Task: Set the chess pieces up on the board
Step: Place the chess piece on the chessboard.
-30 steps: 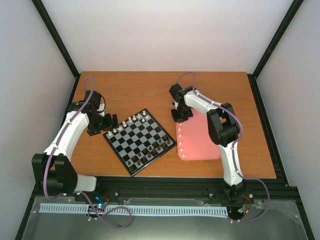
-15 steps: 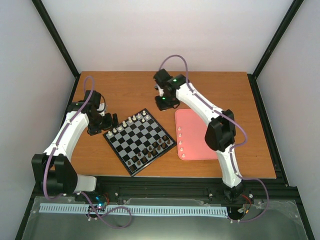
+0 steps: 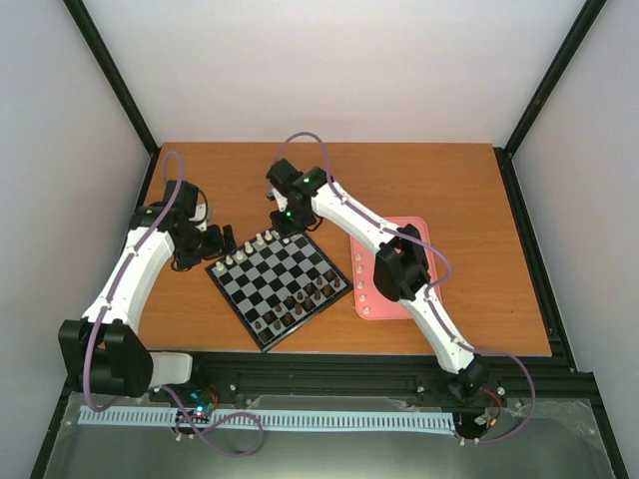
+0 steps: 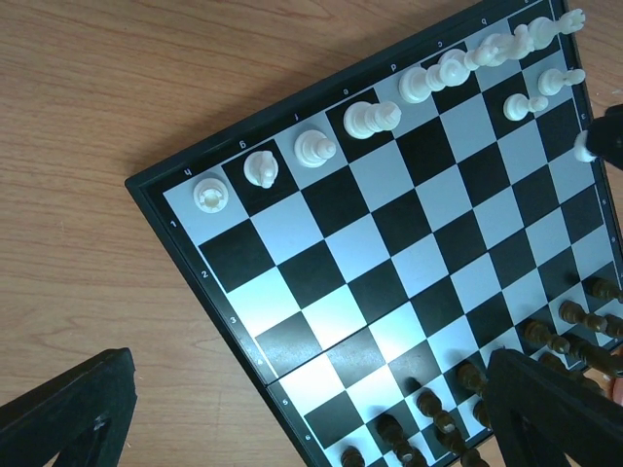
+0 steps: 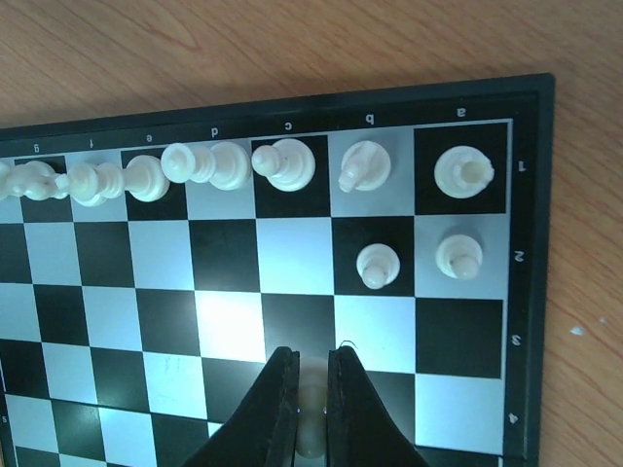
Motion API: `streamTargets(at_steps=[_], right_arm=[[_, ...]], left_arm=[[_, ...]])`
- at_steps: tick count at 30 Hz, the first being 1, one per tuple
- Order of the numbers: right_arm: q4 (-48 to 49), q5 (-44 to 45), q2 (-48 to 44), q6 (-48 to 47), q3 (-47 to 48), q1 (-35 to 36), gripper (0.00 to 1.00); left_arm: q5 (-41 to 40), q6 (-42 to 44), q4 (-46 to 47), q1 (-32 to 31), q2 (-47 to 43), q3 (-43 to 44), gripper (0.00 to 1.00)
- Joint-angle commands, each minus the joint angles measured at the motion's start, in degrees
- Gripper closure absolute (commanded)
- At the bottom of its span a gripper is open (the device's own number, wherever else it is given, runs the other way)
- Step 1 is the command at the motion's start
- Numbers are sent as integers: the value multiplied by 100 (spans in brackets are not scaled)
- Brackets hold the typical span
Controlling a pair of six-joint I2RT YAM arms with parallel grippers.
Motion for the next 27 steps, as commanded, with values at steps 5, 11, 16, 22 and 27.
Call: streamTargets(at_steps=[5,11,16,22,27], right_arm=[[383,-327,271,11,176,128,97],[508,-452,478,57,268,169,97],[609,-411,596,102,374,192,97],[580,-393,745,120,521,192,97],[593,-398,819,137,553,197,97]], left_arm=[[74,-12,-98,54,-173,85,0],[33,31,-130,56,-233,75,0],[75,24,-124,56,-290,28,0],[84,24,-132,50,-322,3,0],[99,24,-124,55,-322,1,0]])
